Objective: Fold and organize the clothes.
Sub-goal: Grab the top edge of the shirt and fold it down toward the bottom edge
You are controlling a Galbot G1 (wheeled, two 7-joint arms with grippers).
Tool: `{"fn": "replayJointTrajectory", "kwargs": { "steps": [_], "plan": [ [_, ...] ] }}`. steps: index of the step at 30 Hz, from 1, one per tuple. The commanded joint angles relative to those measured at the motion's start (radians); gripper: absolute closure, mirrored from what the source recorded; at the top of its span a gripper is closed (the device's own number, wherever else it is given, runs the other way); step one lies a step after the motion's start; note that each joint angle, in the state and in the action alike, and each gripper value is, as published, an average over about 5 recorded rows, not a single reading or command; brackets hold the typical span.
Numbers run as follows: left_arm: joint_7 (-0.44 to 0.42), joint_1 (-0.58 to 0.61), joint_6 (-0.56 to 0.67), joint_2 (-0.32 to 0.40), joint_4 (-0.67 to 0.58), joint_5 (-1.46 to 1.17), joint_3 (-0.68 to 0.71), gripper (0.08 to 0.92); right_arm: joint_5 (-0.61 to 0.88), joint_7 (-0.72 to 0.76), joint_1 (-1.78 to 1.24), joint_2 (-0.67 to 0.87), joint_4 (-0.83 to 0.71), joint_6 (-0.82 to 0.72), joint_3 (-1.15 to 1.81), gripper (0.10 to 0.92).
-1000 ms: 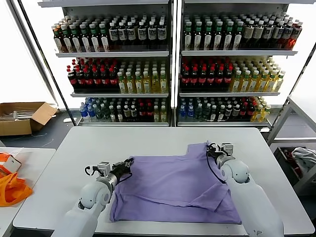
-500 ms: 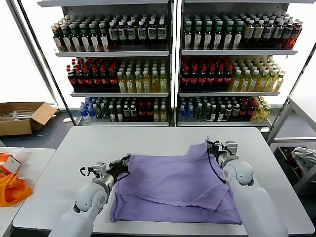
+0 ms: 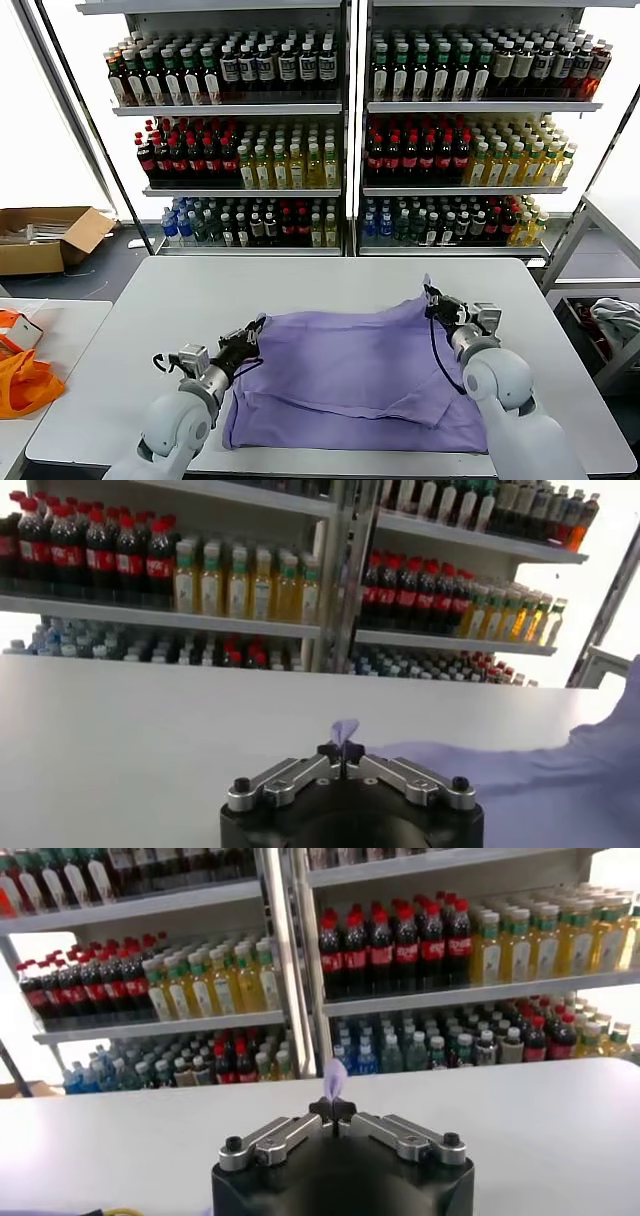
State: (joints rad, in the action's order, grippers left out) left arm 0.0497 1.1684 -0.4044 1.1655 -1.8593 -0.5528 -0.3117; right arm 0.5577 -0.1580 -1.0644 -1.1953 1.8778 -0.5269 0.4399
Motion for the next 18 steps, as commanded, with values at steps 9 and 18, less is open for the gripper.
{"fn": "replayJointTrajectory", "kwargs": {
  "steps": [9, 18],
  "plan": [
    [-0.004, 0.239, 0.019, -0.01, -0.203, 0.084, -0.047, 0.915, 0.015, -0.044, -0.228, 0.034, 0.192, 0.008, 0.13, 0.919],
    [-0.009, 0.287, 0.025, -0.022, -0.209, 0.107, -0.061, 0.915, 0.007, -0.046, -0.299, 0.076, 0.185, 0.012, 0.155, 0.919]
  ]
}}
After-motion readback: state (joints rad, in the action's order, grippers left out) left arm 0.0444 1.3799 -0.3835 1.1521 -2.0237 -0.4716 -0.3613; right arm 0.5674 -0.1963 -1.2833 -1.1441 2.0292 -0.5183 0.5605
